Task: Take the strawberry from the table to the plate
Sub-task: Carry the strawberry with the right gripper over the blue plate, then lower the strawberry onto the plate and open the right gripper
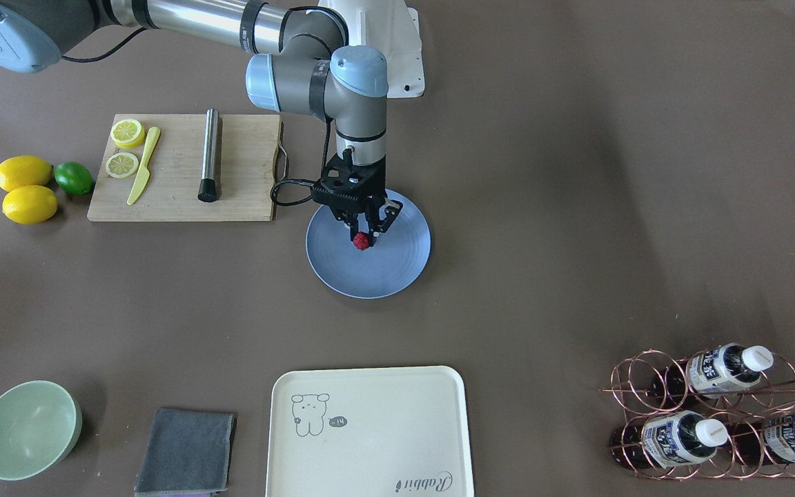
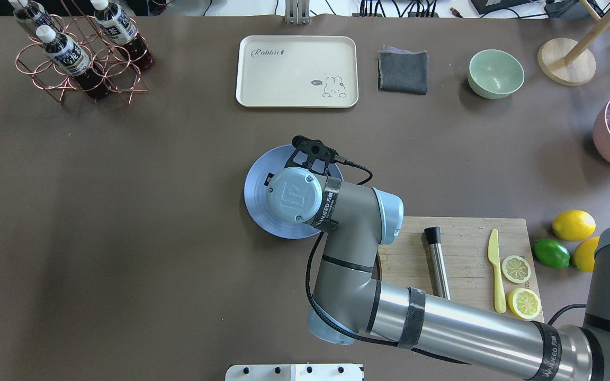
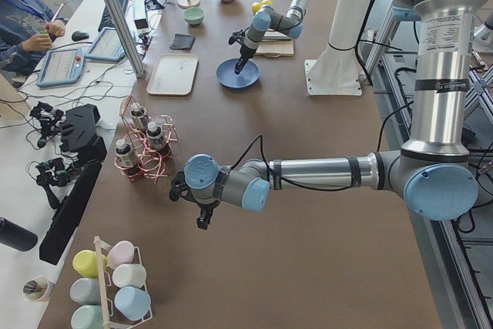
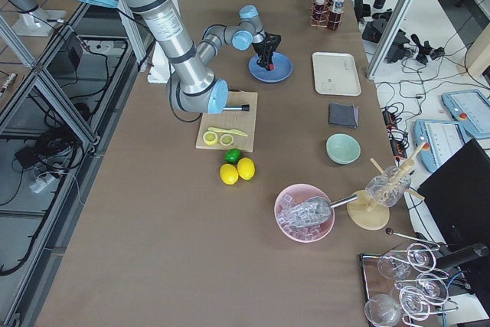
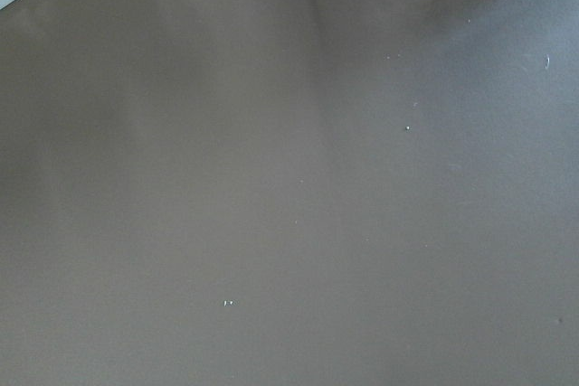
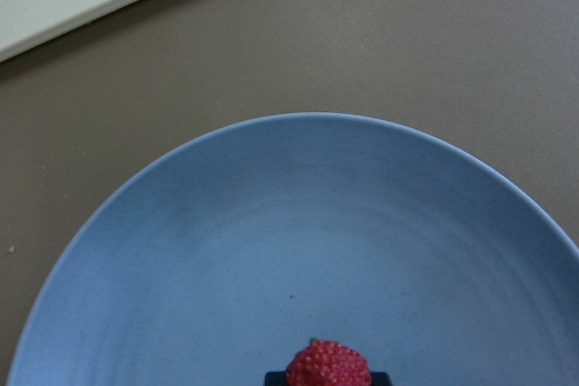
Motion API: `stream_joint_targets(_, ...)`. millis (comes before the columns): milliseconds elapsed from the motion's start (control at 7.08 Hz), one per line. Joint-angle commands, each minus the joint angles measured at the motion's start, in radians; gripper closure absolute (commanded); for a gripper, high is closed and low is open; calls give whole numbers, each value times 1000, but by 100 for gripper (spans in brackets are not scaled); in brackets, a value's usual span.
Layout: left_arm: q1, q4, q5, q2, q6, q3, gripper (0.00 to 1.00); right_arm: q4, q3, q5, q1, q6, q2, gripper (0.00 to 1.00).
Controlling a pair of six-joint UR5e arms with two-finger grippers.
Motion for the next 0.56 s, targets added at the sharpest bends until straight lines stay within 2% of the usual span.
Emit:
stream_joint_targets(0,1,0,-1,0,0,0,1,0,-5,-5,-5,-5,1,49)
stream_joint_targets(141,1,0,1,0,0,0,1,-2,-3,-5,-5,-19,1,2)
stream_joint_targets(424,1,0,4,1,0,3,1,0,10,-1,18,-57,4,0)
